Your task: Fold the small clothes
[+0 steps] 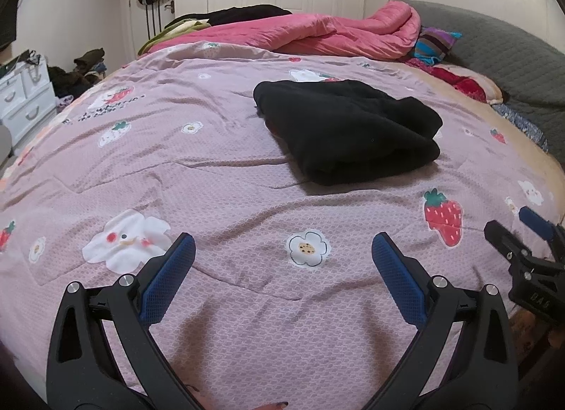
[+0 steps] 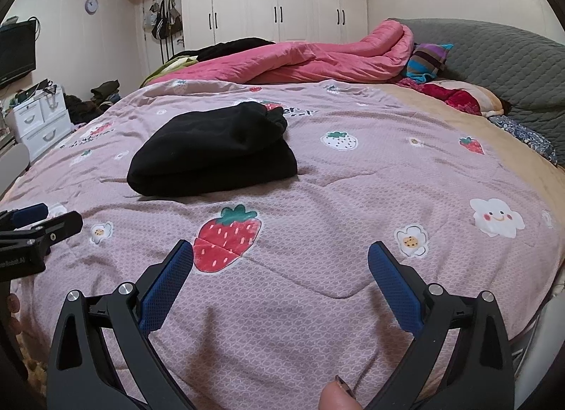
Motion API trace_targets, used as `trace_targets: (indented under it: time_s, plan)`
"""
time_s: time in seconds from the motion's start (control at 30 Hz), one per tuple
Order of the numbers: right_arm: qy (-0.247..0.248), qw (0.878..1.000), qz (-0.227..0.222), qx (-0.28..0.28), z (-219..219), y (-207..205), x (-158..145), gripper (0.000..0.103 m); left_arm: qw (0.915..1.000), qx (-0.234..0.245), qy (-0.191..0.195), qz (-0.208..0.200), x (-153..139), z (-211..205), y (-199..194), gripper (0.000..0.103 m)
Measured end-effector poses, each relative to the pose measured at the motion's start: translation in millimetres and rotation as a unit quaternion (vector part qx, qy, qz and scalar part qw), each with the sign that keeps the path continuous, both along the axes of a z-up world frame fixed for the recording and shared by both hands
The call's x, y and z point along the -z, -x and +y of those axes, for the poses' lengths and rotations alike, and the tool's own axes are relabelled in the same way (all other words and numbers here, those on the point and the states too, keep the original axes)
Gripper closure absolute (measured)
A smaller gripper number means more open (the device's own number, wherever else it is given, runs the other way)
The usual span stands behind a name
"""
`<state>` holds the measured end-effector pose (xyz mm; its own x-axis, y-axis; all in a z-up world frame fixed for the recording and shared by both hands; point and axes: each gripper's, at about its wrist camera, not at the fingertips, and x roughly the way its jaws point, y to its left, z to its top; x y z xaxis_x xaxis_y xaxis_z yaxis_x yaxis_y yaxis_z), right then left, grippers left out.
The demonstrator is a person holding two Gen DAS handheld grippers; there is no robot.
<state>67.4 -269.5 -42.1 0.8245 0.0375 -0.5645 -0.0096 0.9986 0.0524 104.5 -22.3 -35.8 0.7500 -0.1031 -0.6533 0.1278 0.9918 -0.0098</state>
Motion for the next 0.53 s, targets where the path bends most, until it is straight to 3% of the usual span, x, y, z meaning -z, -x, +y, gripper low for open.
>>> trace_targets:
  time_s: [0.17, 0.23, 0.3, 0.37, 0.43, 0.53]
  plan:
    - [-0.003, 1.0, -0.011, 0.024, -9.5, 5.1, -10.8, 0.004, 0.9996, 0.023, 0.008, 0.013, 0.3, -1.2, 0.9, 0.009]
    - [-0.044, 0.997, -0.023, 0.063, -40.9, 14.2, -27.3, 0.004, 0.9991, 0.03, 0.023, 0.02, 0.0, 5.4, 0.5, 0.009]
    - [-0.06, 0.987, -0.053, 0.138, -90.4, 33.8, -45.9, 0.004, 0.9996, 0.007, 0.024, 0.009, -6.0, 29.8, 0.1, 0.009]
    - [-0.082, 0.969, -0.067, 0.223, -146.9, 56.5, -56.2, 0.004, 0.999, -0.022, 0.037, 0.016, -8.6, 60.9, -4.8, 0.009]
    - [-0.079, 0.942, -0.053, 0.322, -213.7, 82.9, -55.2, 0.004, 0.9946, -0.073, 0.062, 0.04, -8.7, 119.5, -17.4, 0.009]
    - [-0.027, 0.887, 0.003, 0.46, -300.4, 119.6, -34.3, 0.004, 0.9832, -0.164, 0.064, 0.048, -12.4, 204.3, -29.2, 0.009]
